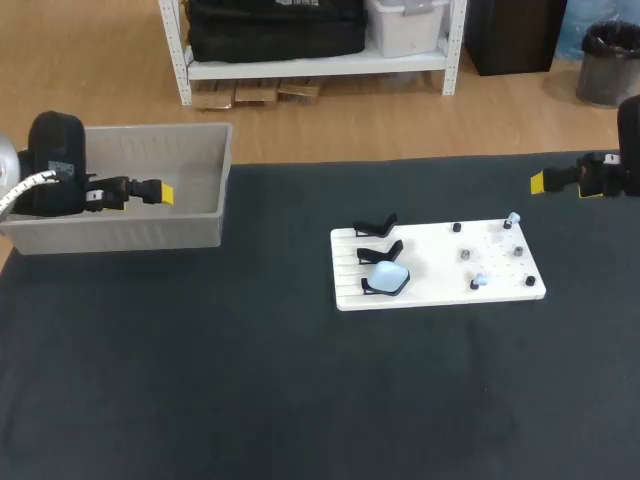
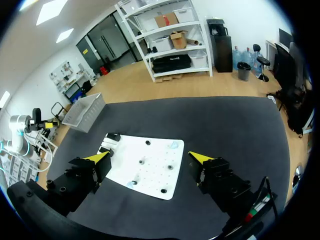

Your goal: Pick up each earbud case from the left stands, insert the matching earbuds, close the lid, and place the case in the box.

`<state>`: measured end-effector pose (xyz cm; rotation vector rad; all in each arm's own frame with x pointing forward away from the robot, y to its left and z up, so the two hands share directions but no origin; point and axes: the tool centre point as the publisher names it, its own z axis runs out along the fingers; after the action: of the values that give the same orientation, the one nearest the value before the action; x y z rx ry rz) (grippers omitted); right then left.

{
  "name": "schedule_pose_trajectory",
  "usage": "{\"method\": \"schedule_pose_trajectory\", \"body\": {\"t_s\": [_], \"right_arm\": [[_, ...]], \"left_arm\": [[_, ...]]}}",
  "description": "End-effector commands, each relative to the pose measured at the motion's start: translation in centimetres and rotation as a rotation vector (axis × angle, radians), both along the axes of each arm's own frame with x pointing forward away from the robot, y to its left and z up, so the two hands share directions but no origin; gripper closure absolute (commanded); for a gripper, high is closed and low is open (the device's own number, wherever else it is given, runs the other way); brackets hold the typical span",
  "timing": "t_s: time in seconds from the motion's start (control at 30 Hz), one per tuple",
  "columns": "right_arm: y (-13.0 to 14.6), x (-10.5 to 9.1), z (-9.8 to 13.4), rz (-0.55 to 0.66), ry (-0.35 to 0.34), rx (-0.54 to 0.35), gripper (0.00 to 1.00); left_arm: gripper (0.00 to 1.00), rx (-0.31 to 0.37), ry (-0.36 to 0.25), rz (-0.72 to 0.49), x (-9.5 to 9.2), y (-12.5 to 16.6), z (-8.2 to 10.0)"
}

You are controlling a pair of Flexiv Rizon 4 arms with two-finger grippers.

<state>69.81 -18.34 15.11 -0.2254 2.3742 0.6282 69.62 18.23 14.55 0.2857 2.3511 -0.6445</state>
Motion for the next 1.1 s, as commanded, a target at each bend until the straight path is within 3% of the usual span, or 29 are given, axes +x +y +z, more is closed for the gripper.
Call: {"method": "schedule_pose_trajectory", "body": {"t_s": [0.03,0.23,0.33,0.47,0.73,1.1], "right_arm": [[-0.1,0.1,-0.1,0.005,0.000,0.003,0.00],[-0.1,0.1,-0.1,0.005,0.000,0.003,0.00],[-0.1,0.1,-0.1,0.005,0.000,0.003,0.00],[-0.1,0.1,-0.1,0.005,0.000,0.003,0.00],[-0.1,0.1,-0.1,0.005,0.000,0.003,0.00],[-0.1,0.1,-0.1,0.005,0.000,0.003,0.00]], "left_arm": [[0.00,0.028,-0.009,-0.058,0.9,-0.8,0.4],[0.00,0.083,-0.105,-0.258,1.6,-3.2,1.7],[0.00,0.077,-0.166,-0.407,1.6,-4.7,2.3],[0.00,0.054,-0.202,-0.542,1.8,-6.0,2.5],[0.00,0.088,-0.257,-0.782,1.1,-8.6,1.5],[0.00,0.132,-0.386,-0.995,1.0,-13.2,-0.3]]}}
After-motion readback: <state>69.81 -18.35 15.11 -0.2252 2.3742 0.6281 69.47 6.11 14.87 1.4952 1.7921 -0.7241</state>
